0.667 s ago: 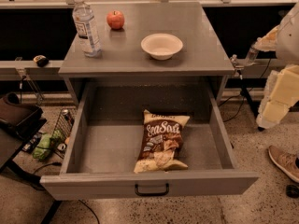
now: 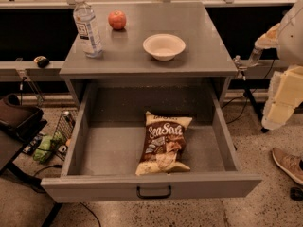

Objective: Pick brown chip bag from top drawer and place on counter

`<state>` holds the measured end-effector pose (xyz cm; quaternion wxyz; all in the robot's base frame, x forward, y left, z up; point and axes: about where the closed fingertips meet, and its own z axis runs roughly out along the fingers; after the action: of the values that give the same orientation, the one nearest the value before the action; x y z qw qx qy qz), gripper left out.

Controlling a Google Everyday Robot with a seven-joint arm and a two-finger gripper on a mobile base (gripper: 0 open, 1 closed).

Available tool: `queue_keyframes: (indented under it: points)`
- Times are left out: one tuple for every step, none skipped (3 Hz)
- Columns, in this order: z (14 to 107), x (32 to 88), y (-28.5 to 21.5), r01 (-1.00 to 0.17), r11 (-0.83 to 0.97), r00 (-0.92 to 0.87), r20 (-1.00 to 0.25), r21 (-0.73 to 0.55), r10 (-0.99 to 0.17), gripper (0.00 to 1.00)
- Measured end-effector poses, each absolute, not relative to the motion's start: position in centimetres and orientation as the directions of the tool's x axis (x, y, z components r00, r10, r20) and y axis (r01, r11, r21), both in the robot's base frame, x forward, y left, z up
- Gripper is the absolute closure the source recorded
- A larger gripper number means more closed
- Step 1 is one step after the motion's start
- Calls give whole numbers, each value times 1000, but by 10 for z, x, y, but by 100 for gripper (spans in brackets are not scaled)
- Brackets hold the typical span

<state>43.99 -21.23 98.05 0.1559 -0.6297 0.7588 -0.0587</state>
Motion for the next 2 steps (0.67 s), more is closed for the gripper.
queue_keyframes:
  points:
    - [951,455,-210,-950,78,-52,-93,-304,-994,0]
    - [886,489,-202,-952,-150,148,29,-265,-989,0]
